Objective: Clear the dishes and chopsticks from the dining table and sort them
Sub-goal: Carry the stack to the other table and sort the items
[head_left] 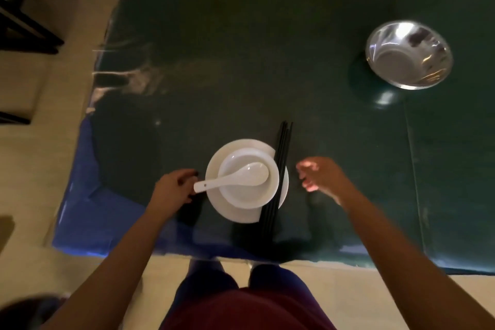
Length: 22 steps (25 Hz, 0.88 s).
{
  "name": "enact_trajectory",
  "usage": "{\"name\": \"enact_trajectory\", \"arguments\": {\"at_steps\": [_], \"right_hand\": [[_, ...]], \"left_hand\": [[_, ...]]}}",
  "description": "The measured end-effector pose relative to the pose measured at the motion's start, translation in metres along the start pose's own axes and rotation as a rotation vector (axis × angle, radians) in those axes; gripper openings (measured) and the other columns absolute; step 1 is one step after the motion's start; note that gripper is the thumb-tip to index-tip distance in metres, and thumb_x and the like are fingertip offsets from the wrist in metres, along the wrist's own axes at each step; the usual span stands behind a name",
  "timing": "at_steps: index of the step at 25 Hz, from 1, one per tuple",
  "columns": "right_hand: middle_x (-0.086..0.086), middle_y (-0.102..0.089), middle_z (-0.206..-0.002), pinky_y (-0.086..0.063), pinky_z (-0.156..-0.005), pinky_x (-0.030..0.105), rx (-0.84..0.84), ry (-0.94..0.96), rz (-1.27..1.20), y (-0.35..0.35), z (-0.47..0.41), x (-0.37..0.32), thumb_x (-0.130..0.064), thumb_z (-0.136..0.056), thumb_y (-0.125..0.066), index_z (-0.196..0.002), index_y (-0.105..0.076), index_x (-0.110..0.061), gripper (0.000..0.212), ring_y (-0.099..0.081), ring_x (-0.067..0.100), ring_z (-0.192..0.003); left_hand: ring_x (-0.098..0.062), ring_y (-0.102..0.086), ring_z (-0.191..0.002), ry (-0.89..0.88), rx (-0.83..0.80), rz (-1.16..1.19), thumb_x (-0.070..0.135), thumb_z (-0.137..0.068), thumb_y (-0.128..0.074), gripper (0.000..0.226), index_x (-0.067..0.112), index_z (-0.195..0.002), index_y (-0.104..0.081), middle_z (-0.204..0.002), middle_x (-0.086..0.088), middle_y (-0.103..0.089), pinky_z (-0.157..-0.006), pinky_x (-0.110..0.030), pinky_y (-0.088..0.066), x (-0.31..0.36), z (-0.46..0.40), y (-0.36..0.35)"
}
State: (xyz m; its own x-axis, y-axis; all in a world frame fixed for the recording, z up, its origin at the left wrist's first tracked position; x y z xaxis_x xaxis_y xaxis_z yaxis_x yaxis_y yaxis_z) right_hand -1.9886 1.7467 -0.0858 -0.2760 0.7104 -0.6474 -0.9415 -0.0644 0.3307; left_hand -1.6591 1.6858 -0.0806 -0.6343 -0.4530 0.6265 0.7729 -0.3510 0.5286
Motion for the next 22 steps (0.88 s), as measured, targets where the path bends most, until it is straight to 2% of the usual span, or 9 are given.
{"name": "enact_trajectory", "arguments": {"at_steps": [2, 5, 7, 9, 11, 13, 16, 19, 22], "right_hand": [[0.009, -0.058, -0.075, -0.047, -0.049, 0.019, 0.053, -0.052, -0.227, 0.008, -0.012, -0.01, -0.009, -0.094, -0.048, -0.113, -0.056, 0.008, 0.027, -0.051, 0.011, -0.05], [0.009, -0.061, -0.093, -0.044, -0.062, 0.024, 0.008, -0.109, -0.379, -0.001, -0.024, -0.027, -0.021, -0.095, -0.046, -0.116, -0.058, -0.001, 0.032, -0.05, 0.013, -0.062], [0.004, -0.06, -0.087, -0.042, -0.064, 0.023, -0.021, -0.099, -0.375, -0.005, -0.027, -0.036, -0.025, -0.095, -0.045, -0.114, -0.058, -0.006, 0.03, -0.05, 0.012, -0.064], [0.006, -0.06, -0.086, -0.045, -0.067, 0.025, -0.03, -0.068, -0.396, -0.004, -0.031, -0.044, -0.024, -0.096, -0.045, -0.109, -0.057, -0.009, 0.024, -0.054, 0.015, -0.068], [0.013, -0.061, -0.097, -0.051, -0.079, 0.031, -0.037, -0.053, -0.44, -0.005, -0.036, -0.049, -0.021, -0.095, -0.046, -0.106, -0.057, -0.007, 0.021, -0.06, 0.023, -0.081], [0.016, -0.064, -0.097, -0.051, -0.087, 0.037, -0.062, -0.071, -0.5, -0.01, -0.037, -0.05, -0.018, -0.095, -0.047, -0.1, -0.059, -0.006, 0.018, -0.061, 0.027, -0.092], [0.008, -0.069, -0.08, -0.051, -0.079, 0.033, -0.135, -0.083, -0.623, -0.02, -0.036, -0.051, -0.013, -0.095, -0.044, -0.09, -0.057, -0.009, 0.015, -0.063, 0.024, -0.092], [0.007, -0.066, -0.084, -0.05, -0.078, 0.032, -0.13, -0.084, -0.668, -0.02, -0.033, -0.048, -0.009, -0.095, -0.043, -0.086, -0.055, -0.01, 0.015, -0.063, 0.021, -0.082], [0.008, -0.064, -0.083, -0.05, -0.068, 0.028, -0.045, -0.088, -0.691, -0.004, -0.026, -0.037, -0.004, -0.093, -0.045, -0.081, -0.055, -0.01, 0.017, -0.061, 0.017, -0.074]], "left_hand": [[-0.017, -0.06, -0.057, 0.179, 0.04, 0.169, 0.006, -0.094, -0.044, 0.022, -0.002, -0.097, -0.064, -0.074, -0.011, -0.065, -0.042, -0.014, -0.049, -0.025, 0.017, -0.001], [-0.014, -0.067, -0.054, 0.387, -0.21, 0.331, 0.009, -0.095, -0.041, 0.03, 0.005, -0.08, -0.066, -0.071, -0.01, -0.07, -0.047, -0.017, -0.053, -0.047, 0.066, -0.046], [-0.017, -0.07, -0.071, 0.404, -0.386, 0.363, 0.012, -0.097, -0.039, 0.028, 0.006, -0.09, -0.066, -0.087, -0.012, -0.071, -0.061, -0.021, -0.057, -0.041, 0.088, -0.079], [-0.022, -0.067, -0.089, 0.404, -0.463, 0.42, 0.014, -0.097, -0.037, 0.026, 0.005, -0.102, -0.062, -0.098, -0.012, -0.068, -0.076, -0.025, -0.054, -0.03, 0.095, -0.104], [-0.024, -0.062, -0.097, 0.434, -0.521, 0.489, 0.017, -0.097, -0.039, 0.025, 0.007, -0.105, -0.06, -0.104, -0.012, -0.065, -0.085, -0.027, -0.049, -0.02, 0.1, -0.125], [-0.024, -0.061, -0.099, 0.462, -0.597, 0.575, 0.021, -0.097, -0.038, 0.025, 0.009, -0.105, -0.059, -0.108, -0.012, -0.064, -0.09, -0.032, -0.048, -0.013, 0.107, -0.144], [-0.024, -0.066, -0.099, 0.485, -0.675, 0.736, 0.019, -0.098, -0.035, 0.028, 0.008, -0.112, -0.057, -0.103, -0.012, -0.07, -0.086, -0.037, -0.052, -0.009, 0.115, -0.16], [-0.02, -0.07, -0.091, 0.484, -0.691, 0.745, 0.017, -0.097, -0.036, 0.028, 0.007, -0.111, -0.058, -0.095, -0.009, -0.074, -0.079, -0.034, -0.056, -0.005, 0.121, -0.163], [-0.02, -0.068, -0.092, 0.446, -0.697, 0.684, 0.014, -0.096, -0.035, 0.032, 0.001, -0.119, -0.054, -0.101, -0.011, -0.07, -0.084, -0.035, -0.054, 0.002, 0.127, -0.163]]}}
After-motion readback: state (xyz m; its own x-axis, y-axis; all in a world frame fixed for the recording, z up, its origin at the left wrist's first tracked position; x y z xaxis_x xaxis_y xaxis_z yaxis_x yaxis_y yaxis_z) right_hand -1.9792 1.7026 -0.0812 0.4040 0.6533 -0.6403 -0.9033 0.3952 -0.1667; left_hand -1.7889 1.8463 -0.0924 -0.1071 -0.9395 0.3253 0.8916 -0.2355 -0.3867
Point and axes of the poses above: each hand's wrist, its own z-axis away from the middle knuckle, its own y-axis out of the back of the hand, x = y × z, the point moved 8 cm from there along -z, towards the middle knuckle
